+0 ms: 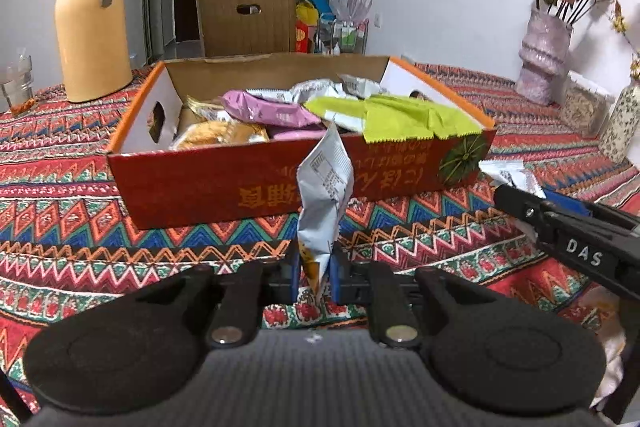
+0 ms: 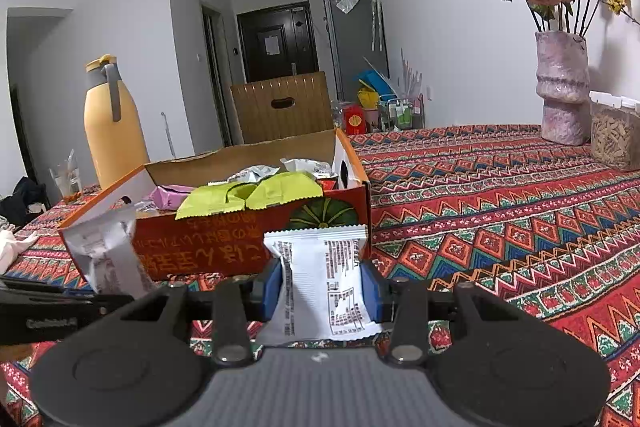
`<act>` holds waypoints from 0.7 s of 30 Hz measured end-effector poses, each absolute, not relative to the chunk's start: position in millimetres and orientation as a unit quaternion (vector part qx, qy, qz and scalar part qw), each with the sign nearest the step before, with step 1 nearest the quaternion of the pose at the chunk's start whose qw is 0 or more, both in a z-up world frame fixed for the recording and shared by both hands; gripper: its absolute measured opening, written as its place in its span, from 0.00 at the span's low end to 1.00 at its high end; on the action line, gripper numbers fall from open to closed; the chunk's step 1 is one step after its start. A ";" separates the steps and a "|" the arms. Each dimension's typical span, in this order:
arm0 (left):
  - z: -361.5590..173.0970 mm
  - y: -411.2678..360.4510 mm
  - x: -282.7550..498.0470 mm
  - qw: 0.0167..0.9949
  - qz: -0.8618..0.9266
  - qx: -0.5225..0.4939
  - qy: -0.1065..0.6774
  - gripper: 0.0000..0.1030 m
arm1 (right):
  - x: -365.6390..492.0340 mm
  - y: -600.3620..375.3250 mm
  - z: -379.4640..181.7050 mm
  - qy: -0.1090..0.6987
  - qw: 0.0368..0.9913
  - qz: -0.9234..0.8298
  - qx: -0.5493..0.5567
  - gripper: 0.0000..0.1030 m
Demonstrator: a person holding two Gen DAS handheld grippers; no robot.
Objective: Organize snacks
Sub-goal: 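Carry both packets over the box and open both grippers to drop them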
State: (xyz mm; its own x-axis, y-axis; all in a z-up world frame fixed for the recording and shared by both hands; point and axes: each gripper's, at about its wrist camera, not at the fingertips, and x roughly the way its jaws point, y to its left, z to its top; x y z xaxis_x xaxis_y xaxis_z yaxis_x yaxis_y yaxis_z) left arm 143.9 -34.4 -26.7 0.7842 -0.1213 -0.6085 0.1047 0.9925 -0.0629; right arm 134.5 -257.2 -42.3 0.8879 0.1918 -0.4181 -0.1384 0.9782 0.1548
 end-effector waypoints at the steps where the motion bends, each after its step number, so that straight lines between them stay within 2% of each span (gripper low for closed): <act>1: -23.1 -32.5 140.7 0.946 -0.061 -0.016 0.318 0.14 | 133.0 -256.5 -41.7 0.218 0.970 0.086 0.059 0.39; 11: 17.5 -24.3 134.5 0.962 -0.063 -0.032 0.266 0.14 | 121.2 -247.8 -10.5 0.178 0.979 0.098 0.037 0.39; 21: 45.5 -19.4 159.7 0.970 -0.049 -0.049 0.233 0.14 | 143.0 -225.0 33.0 0.141 0.983 0.114 0.009 0.39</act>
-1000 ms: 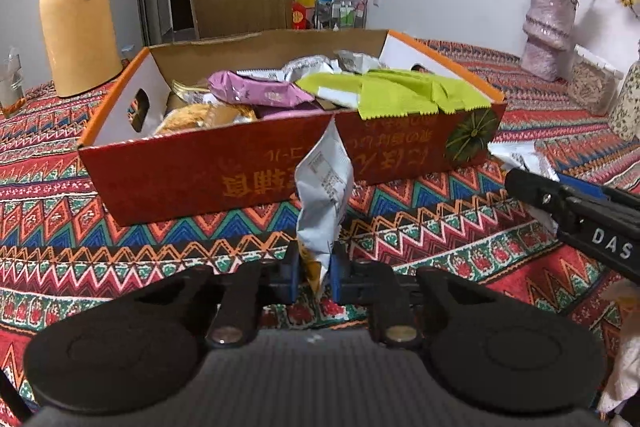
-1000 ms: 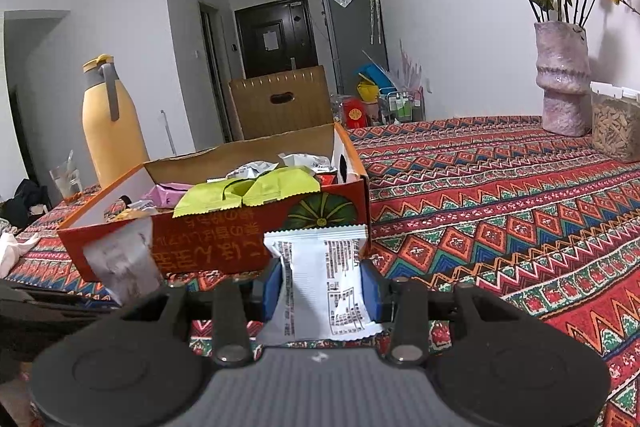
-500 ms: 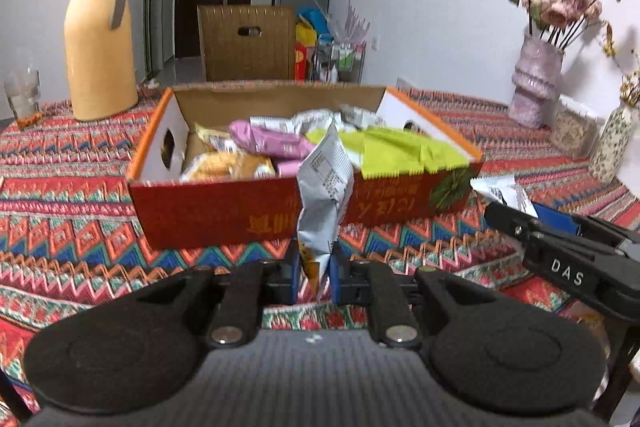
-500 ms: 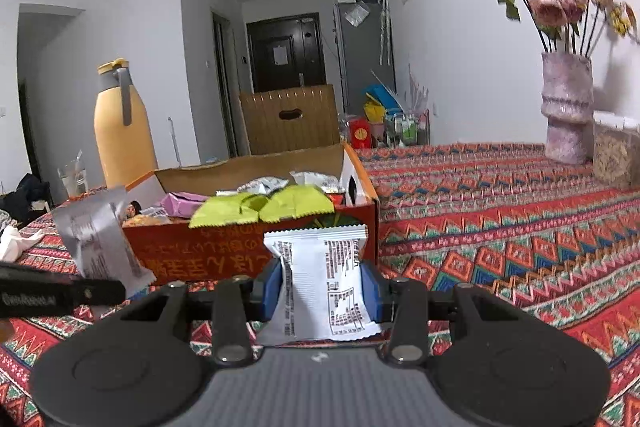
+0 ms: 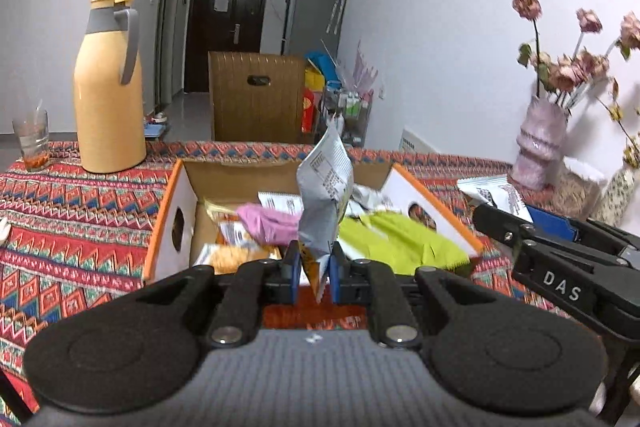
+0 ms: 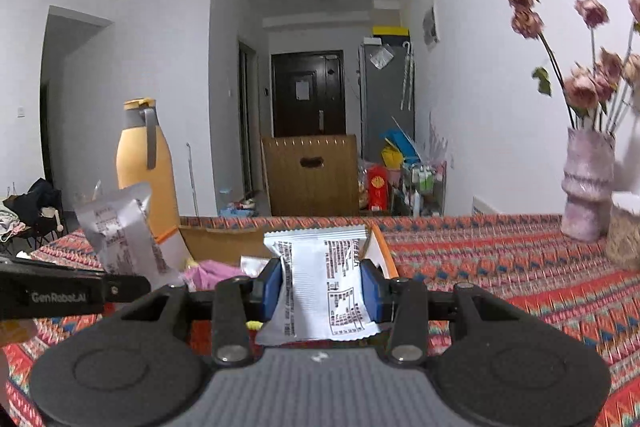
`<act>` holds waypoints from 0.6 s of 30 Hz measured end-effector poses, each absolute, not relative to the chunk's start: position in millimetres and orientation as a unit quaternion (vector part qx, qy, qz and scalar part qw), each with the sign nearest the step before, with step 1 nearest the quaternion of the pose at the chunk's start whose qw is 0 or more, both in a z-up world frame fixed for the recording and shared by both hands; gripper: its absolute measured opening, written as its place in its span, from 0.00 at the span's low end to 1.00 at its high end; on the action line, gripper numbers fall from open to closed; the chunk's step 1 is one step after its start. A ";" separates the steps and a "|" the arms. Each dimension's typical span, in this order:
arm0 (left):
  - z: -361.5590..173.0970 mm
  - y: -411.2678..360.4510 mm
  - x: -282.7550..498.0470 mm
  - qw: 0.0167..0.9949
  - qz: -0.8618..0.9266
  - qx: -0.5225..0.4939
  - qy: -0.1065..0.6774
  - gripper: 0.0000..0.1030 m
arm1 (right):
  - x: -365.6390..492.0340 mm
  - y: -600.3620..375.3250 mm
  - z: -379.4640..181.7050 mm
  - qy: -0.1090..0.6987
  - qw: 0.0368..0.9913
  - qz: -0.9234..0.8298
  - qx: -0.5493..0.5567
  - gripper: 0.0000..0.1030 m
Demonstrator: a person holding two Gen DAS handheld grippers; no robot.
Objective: Organize snacks
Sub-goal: 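Carry both packets over the box and open both grippers to drop them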
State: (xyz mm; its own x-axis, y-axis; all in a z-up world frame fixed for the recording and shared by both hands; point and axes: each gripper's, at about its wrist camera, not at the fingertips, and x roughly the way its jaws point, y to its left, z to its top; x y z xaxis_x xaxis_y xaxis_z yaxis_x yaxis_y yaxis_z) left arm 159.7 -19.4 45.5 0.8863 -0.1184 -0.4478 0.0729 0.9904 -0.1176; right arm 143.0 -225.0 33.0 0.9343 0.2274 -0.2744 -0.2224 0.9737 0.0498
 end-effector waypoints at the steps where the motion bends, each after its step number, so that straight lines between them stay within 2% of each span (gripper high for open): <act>1: 47.3 -18.2 163.3 0.970 -0.047 -0.051 0.231 0.14 | 147.9 -222.5 35.6 0.139 0.984 0.115 0.008 0.39; 9: 54.4 -9.4 206.3 0.974 -0.015 -0.066 0.218 0.14 | 197.4 -204.9 45.6 0.142 0.983 0.113 0.011 0.39; 18: 23.3 6.0 242.3 0.970 0.020 -0.079 0.228 0.14 | 242.5 -195.1 20.2 0.155 0.982 0.109 0.021 0.39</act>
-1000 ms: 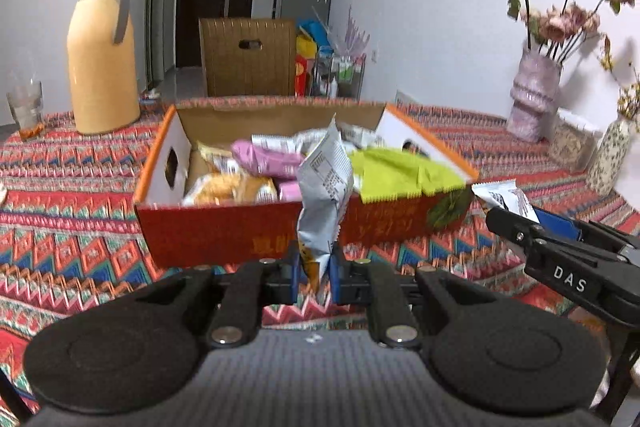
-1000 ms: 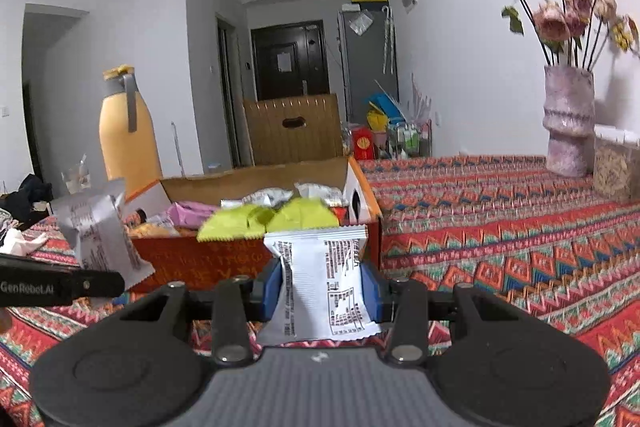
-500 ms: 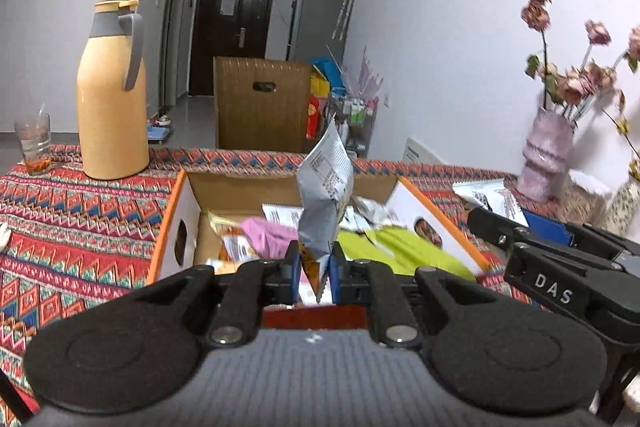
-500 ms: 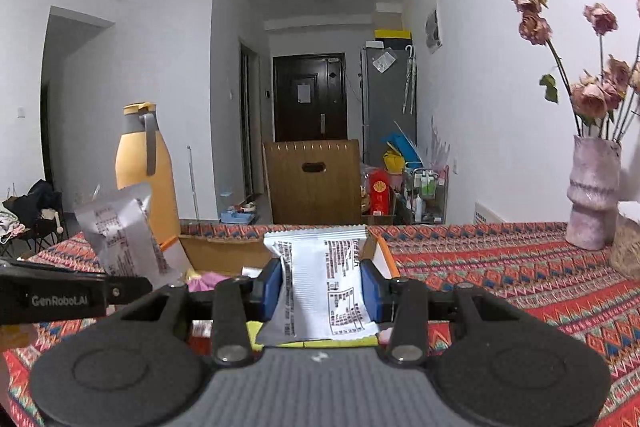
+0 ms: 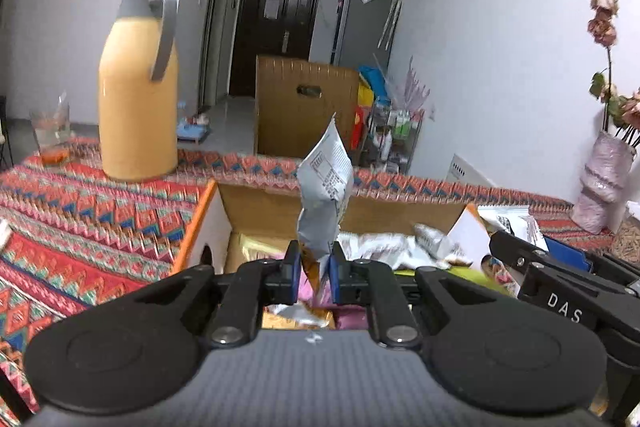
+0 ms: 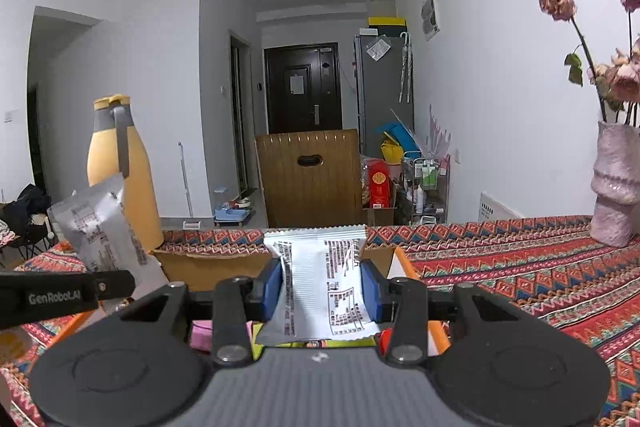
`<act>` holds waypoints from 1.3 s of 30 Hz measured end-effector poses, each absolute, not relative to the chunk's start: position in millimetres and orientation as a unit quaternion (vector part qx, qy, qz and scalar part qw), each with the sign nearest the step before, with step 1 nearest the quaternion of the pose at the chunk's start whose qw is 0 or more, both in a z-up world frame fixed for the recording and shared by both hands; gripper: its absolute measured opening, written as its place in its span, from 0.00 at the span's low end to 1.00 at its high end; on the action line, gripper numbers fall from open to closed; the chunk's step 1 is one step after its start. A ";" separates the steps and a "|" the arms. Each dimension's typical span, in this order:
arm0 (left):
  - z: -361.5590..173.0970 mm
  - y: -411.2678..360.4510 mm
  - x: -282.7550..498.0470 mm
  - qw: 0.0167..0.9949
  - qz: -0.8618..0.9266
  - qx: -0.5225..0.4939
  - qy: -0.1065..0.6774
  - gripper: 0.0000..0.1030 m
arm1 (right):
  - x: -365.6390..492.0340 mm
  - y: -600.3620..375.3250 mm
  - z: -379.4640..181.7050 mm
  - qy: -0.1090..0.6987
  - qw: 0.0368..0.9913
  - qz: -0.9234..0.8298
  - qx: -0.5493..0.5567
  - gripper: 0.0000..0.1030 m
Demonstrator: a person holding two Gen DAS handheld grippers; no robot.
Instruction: Organize snacks
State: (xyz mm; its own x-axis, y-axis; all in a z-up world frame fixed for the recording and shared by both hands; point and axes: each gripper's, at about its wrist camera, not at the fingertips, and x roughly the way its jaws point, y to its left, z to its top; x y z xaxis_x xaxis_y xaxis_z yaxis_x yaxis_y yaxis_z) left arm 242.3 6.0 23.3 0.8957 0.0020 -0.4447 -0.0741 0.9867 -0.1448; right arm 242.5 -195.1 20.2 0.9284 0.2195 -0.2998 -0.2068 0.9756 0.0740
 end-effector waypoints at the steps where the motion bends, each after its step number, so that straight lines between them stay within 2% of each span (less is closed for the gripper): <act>1: 19.0 7.9 246.0 0.968 0.018 -0.082 0.236 0.14 | 245.8 -193.8 16.2 0.160 0.981 0.111 0.020 0.39; 7: 8.9 13.5 251.3 0.963 0.012 -0.089 0.253 0.14 | 257.3 -190.0 -2.0 0.188 0.975 0.117 0.016 0.39; 9: 7.9 12.3 247.9 0.964 0.013 -0.086 0.251 0.19 | 258.3 -190.5 -5.0 0.194 0.974 0.117 0.015 0.42; 10: 8.2 12.4 246.6 0.965 0.012 -0.086 0.249 0.29 | 258.6 -191.0 -6.0 0.196 0.974 0.115 0.016 0.45; 11: 9.2 12.8 244.6 0.966 0.011 -0.088 0.244 0.43 | 258.1 -192.2 -6.4 0.197 0.974 0.112 0.016 0.46; 12: 10.4 13.4 242.6 0.967 0.015 -0.089 0.239 0.52 | 258.0 -192.2 -5.9 0.196 0.974 0.110 0.016 0.54; 13: 12.3 13.3 240.9 0.969 0.021 -0.089 0.232 0.65 | 257.0 -194.4 -5.3 0.195 0.975 0.106 0.019 0.68; 14: 14.1 13.3 238.7 0.970 0.024 -0.088 0.225 0.79 | 255.8 -196.5 -4.7 0.193 0.976 0.101 0.022 0.77; 15: 15.7 13.7 236.7 0.971 0.026 -0.089 0.220 0.84 | 255.2 -197.8 -4.1 0.191 0.977 0.096 0.026 0.91; 16: 17.4 14.1 235.6 0.972 0.028 -0.091 0.216 0.96 | 254.3 -200.3 -3.9 0.188 0.977 0.091 0.029 0.97; 17: 19.0 14.2 233.5 0.973 0.034 -0.092 0.211 1.00 | 254.0 -203.0 -3.6 0.188 0.978 0.089 0.033 0.99; 30: 44.8 8.8 212.6 0.978 0.053 -0.069 0.187 1.00 | 241.6 -214.1 12.8 0.175 0.981 0.077 0.043 1.00; 39: 65.8 6.2 161.0 0.982 0.040 -0.050 0.175 1.00 | 198.4 -223.9 45.0 0.143 0.985 0.086 0.038 1.00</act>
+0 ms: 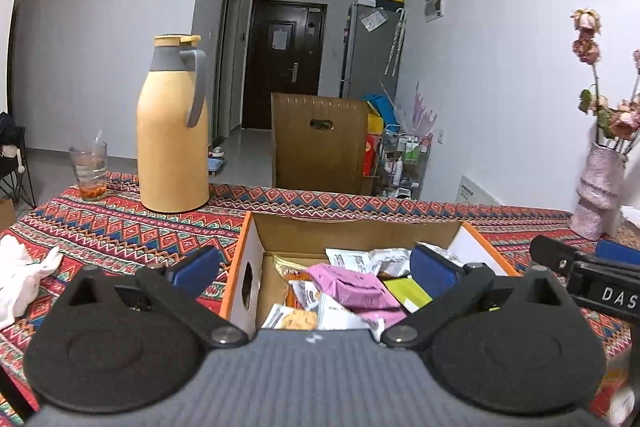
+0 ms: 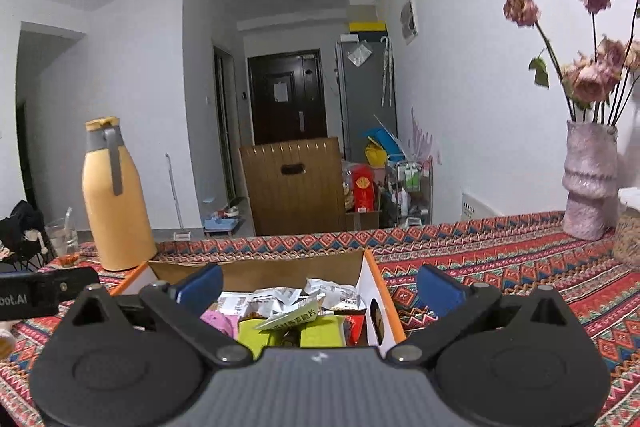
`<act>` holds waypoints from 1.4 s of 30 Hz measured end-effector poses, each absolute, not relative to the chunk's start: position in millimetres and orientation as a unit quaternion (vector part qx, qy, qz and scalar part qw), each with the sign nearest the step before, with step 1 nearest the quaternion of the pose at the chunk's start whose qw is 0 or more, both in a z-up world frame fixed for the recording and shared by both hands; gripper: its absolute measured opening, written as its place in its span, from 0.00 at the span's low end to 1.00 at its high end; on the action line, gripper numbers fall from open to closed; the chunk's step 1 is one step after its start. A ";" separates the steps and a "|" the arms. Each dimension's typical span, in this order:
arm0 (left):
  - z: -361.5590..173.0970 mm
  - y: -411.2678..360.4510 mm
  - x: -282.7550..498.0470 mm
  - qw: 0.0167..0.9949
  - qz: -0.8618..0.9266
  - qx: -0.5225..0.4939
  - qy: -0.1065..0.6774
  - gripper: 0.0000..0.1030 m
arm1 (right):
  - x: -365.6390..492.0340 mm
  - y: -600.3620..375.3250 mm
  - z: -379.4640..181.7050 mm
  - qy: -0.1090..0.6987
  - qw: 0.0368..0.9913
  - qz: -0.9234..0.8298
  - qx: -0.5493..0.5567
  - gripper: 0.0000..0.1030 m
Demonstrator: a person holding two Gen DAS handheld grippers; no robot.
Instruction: Organize snacks
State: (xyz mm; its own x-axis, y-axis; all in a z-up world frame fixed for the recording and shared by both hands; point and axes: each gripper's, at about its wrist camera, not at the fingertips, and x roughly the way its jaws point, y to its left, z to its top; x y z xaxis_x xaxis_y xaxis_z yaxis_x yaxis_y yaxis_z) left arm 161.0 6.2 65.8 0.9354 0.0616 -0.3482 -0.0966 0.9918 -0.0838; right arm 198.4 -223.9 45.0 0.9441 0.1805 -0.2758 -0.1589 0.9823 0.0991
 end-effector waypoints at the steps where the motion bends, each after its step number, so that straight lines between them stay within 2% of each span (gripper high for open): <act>1: 66.8 6.1 153.6 0.983 0.038 -0.049 0.174 1.00 | 191.3 -225.4 47.8 0.140 0.986 0.088 0.037 1.00; 10: 61.5 6.4 79.1 0.984 0.017 -0.039 0.173 1.00 | 119.3 -241.9 52.3 0.135 0.983 0.119 0.033 1.00; 18: 38.2 6.0 30.1 0.981 -0.002 -0.026 0.190 1.00 | 66.2 -246.9 32.5 0.163 0.977 0.133 0.026 1.00; 28: 9.1 5.6 5.7 0.974 -0.018 -0.032 0.223 1.00 | 32.2 -244.6 12.1 0.196 0.970 0.143 0.021 1.00; 42: 3.6 6.0 -4.5 0.973 -0.023 -0.037 0.228 1.00 | 21.6 -247.0 -3.3 0.218 0.965 0.141 0.023 1.00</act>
State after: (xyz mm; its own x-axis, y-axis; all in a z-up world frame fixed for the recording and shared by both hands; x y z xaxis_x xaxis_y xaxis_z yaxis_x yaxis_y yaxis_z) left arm -4.5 6.0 3.6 0.8954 -0.0614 -0.4410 0.0276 0.9962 -0.0828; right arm 21.6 -247.0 -3.3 0.8651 0.2827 -0.4143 -0.2631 0.9590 0.1051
